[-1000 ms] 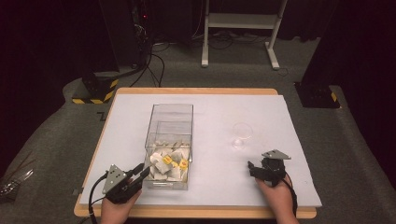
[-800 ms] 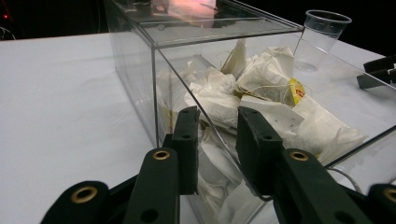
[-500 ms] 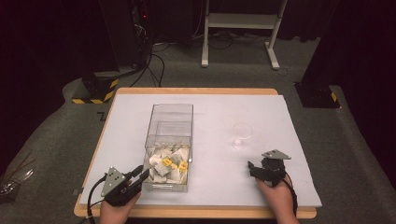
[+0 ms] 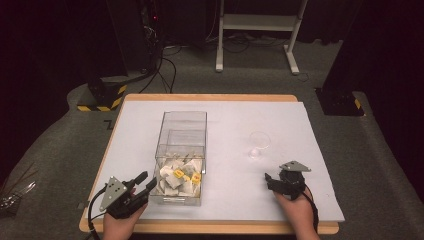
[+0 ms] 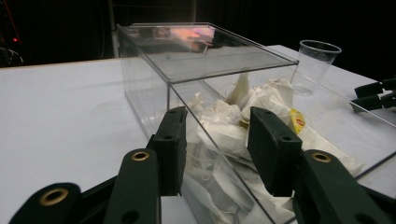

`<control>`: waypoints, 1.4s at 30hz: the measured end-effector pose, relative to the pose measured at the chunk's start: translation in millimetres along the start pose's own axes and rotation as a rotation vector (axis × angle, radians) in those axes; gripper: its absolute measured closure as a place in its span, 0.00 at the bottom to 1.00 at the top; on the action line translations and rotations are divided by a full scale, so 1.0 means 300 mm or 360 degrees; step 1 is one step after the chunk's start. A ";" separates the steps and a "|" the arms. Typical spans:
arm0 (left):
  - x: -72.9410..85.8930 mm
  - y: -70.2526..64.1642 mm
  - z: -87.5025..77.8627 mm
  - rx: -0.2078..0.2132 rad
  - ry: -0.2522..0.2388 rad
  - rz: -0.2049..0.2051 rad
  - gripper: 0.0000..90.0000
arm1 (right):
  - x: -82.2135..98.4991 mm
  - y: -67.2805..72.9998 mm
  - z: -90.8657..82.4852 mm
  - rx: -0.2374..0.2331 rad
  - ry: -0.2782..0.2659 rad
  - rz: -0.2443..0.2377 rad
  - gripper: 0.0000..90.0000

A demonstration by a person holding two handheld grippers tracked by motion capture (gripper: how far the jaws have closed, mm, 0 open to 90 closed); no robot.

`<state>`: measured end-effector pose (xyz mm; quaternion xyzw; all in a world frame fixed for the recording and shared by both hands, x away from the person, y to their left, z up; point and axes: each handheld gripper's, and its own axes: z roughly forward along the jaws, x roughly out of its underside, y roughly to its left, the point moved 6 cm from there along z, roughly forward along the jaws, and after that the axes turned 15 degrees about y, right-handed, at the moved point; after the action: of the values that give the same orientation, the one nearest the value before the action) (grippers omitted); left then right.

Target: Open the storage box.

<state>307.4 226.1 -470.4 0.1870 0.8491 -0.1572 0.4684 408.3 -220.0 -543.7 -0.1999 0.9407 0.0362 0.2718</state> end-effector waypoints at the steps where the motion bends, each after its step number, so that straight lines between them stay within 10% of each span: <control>1: 0.000 0.011 -0.001 -0.0006 -0.0002 -0.0006 0.64 | 0.000 0.006 -0.004 0.0007 -0.0009 -0.0035 0.33; 19: 0.028 0.099 0.031 -0.0110 0.0073 -0.0035 0.62 | -0.042 0.158 -0.105 -0.0142 -0.0215 -0.0223 0.63; 42: 0.121 0.247 0.138 -0.0225 0.0358 -0.0034 0.58 | -0.126 0.342 -0.145 -0.0276 -0.0291 -0.0419 0.57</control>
<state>354.5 279.4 -529.4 0.1609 0.9072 -0.0800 0.3805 375.0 -120.1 -490.9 -0.3398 0.8712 0.0992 0.3402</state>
